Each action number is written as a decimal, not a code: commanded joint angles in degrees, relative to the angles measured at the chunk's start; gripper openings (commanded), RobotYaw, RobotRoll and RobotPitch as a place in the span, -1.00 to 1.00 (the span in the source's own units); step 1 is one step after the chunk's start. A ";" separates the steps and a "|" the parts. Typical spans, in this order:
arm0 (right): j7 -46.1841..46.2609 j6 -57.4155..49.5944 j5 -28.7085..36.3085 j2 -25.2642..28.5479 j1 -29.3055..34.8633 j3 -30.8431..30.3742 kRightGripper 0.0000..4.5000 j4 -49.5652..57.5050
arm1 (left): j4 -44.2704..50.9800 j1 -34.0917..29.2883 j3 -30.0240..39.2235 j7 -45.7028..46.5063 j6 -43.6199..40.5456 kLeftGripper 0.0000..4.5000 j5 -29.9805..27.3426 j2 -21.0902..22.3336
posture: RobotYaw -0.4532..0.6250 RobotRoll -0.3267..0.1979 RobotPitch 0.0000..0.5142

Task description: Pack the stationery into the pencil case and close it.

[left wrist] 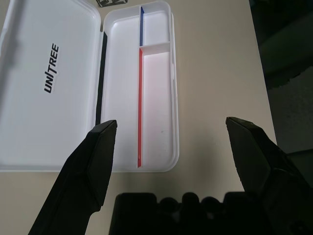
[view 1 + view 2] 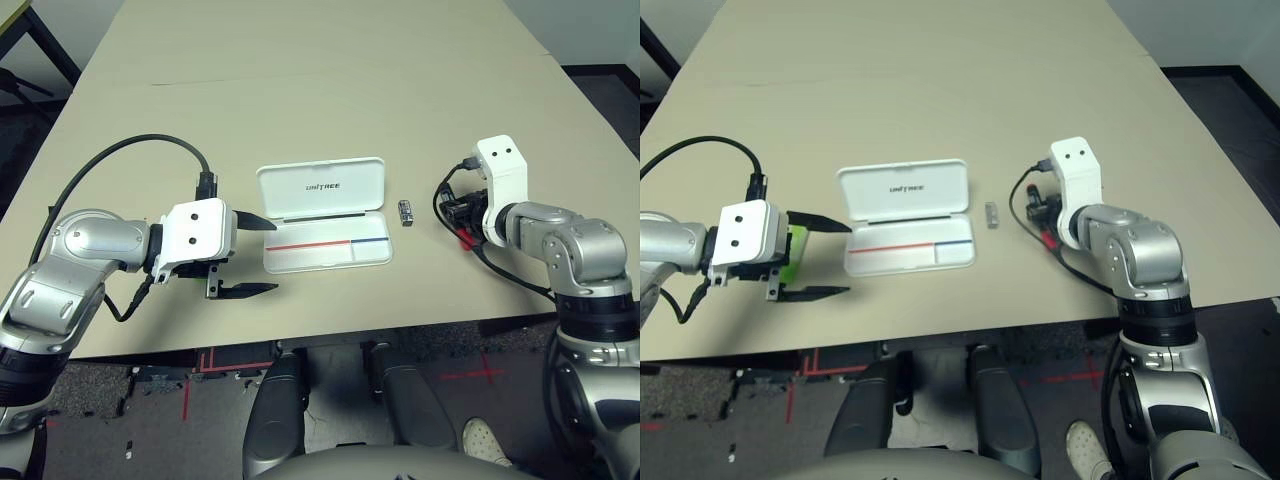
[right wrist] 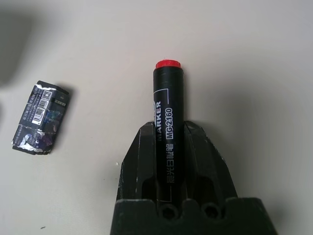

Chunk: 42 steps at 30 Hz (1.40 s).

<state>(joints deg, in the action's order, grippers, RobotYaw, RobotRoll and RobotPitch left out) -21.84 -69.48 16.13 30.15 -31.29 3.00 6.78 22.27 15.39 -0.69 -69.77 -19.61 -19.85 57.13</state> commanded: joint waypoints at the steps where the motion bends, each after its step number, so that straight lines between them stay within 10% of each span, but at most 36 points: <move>1: -3.05 -0.11 0.19 3.92 -0.53 -1.09 -0.76 -3.05 | 0.81 -0.17 -0.61 -0.25 0.41 1.00 0.69 0.72 | -0.13 0.25 -0.16; 18: -48.18 30.21 -0.34 24.27 -13.65 -15.80 -0.76 -10.77 | 0.77 0.27 -0.77 -0.16 0.21 1.00 1.41 0.69 | -0.11 0.25 -0.20; 42: -53.00 39.29 -7.21 2.56 -22.24 -27.45 -0.76 -12.70 | 1.23 -0.52 -1.01 0.39 0.14 1.00 2.72 0.79 | -0.05 0.25 -0.26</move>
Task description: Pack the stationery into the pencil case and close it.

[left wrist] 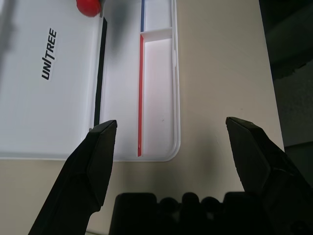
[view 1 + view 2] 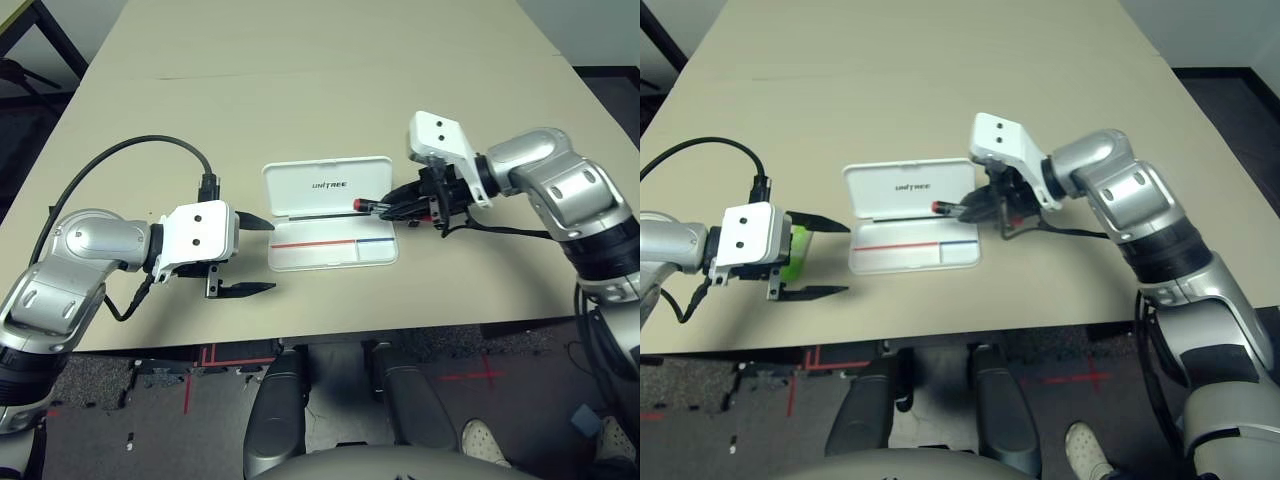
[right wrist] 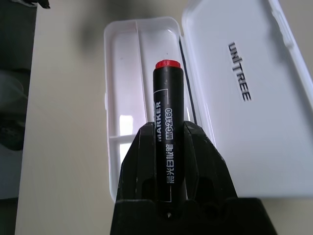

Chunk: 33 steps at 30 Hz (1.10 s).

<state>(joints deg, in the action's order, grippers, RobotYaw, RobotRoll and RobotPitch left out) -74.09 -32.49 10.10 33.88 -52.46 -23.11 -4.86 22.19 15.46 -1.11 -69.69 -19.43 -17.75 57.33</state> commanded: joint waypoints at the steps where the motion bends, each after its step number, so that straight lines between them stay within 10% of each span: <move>1: -0.80 3.06 -1.61 -1.94 -1.39 -1.76 -0.76 -1.69 | 1.42 -0.69 -0.58 0.43 -0.09 1.00 0.63 0.57 | -0.05 0.25 -0.26; 23: 2.18 15.16 -9.99 -12.76 -1.37 -3.74 -0.76 -13.70 | 3.25 -2.26 0.48 2.03 -1.30 1.00 0.21 1.22 | 0.01 0.25 -0.25; 33: -1.37 11.08 -4.74 -9.42 -0.77 1.00 0.83 -7.70 | 2.34 -2.16 0.04 1.68 -0.64 1.00 0.46 0.98 | -0.02 0.25 -0.26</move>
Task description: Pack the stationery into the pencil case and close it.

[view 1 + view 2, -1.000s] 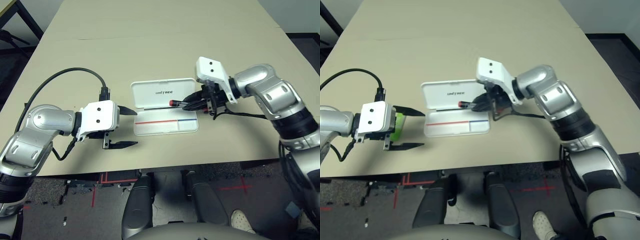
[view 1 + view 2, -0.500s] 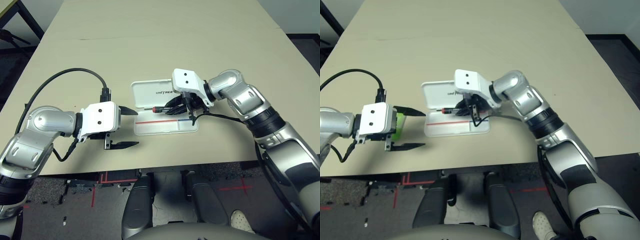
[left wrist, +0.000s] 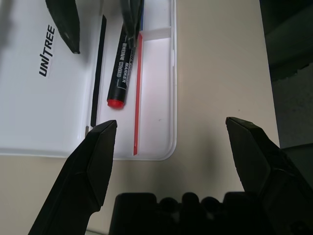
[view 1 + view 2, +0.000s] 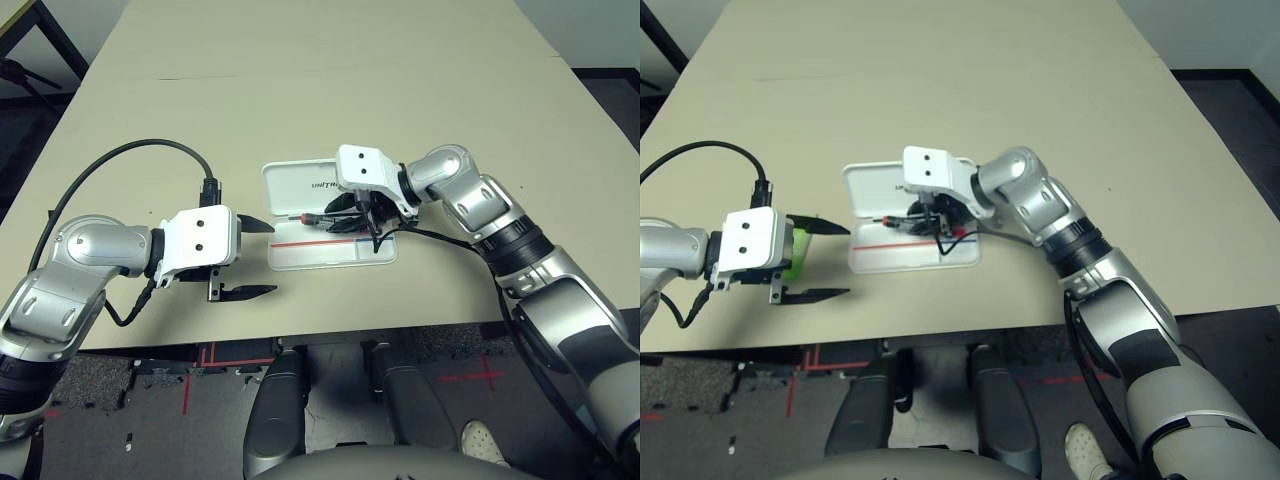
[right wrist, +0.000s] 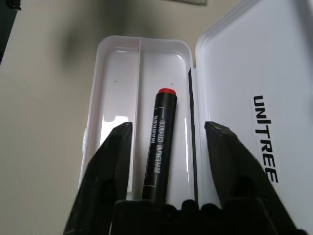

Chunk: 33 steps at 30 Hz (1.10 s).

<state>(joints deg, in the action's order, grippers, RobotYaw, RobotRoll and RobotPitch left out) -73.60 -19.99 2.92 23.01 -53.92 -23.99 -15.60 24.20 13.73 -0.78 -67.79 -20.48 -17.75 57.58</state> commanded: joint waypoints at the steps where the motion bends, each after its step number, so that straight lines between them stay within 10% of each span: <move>1: -3.11 -2.16 3.87 2.69 1.06 2.94 1.00 4.44 | 0.14 -0.38 -0.32 -0.27 0.53 1.00 0.50 0.71 | -0.03 0.25 -0.26; 20: -11.82 -15.20 22.81 26.80 17.15 18.23 1.00 22.91 | -0.15 -3.02 3.85 10.29 -9.31 1.00 0.34 -0.77 | -0.06 0.25 -0.25; 33: -9.18 -17.30 25.64 31.53 22.06 20.30 1.00 26.31 | -0.02 2.14 5.69 25.57 -38.31 1.00 -0.14 -2.91 | -0.07 0.25 -0.24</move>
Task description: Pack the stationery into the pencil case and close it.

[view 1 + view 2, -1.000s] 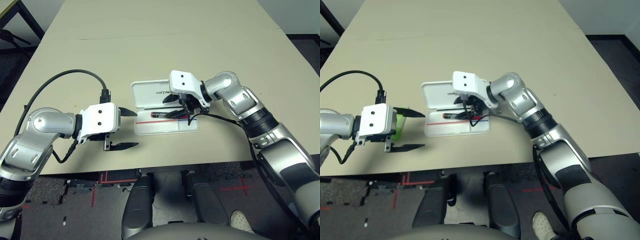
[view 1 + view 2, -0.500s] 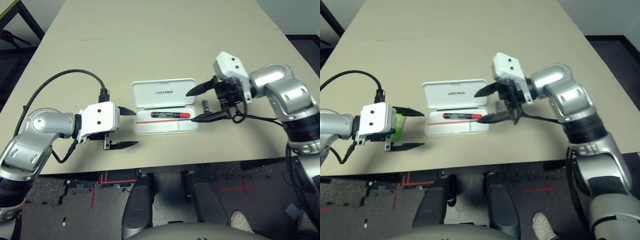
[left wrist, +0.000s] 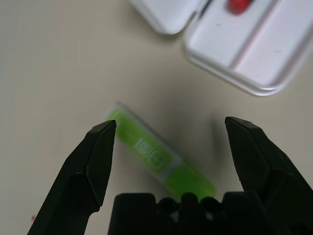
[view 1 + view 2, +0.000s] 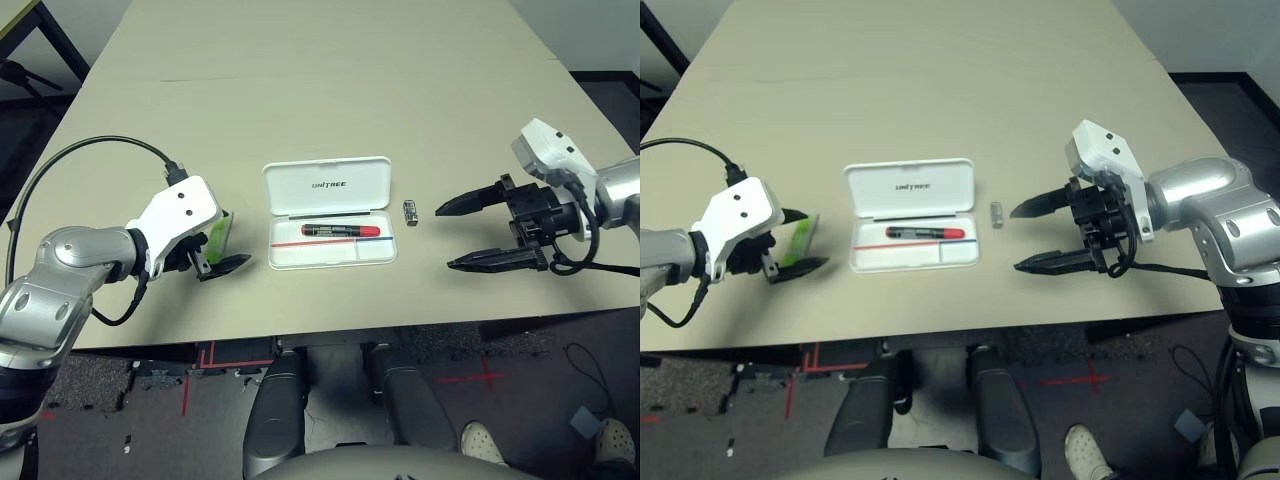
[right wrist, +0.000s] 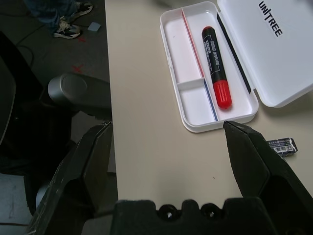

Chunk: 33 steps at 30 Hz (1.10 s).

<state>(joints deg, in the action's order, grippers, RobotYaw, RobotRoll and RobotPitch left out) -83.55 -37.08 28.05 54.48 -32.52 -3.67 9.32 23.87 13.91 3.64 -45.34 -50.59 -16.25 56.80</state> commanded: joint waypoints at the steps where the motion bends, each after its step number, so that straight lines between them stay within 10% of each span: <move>1: 1.02 -0.01 0.28 0.02 0.60 -0.36 1.00 1.30 | 0.31 3.51 1.92 4.57 -11.96 1.00 -2.39 -3.36 | -0.07 0.25 -0.24; 14: 3.39 0.89 -1.38 -1.12 0.13 -1.81 1.00 0.40 | 0.05 12.33 6.11 17.14 -40.53 1.00 -3.55 -14.60 | -0.08 0.25 -0.20; 33: 5.32 0.82 -1.35 -0.44 1.39 -0.97 1.00 1.74 | -6.58 10.11 6.34 25.20 -37.13 1.00 -2.18 -21.37 | -0.16 0.25 -0.18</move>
<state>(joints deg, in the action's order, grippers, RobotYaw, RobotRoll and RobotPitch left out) -78.25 -36.51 26.80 53.35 -31.93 -4.45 9.73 17.68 25.41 10.83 -20.56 -87.26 -18.62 36.12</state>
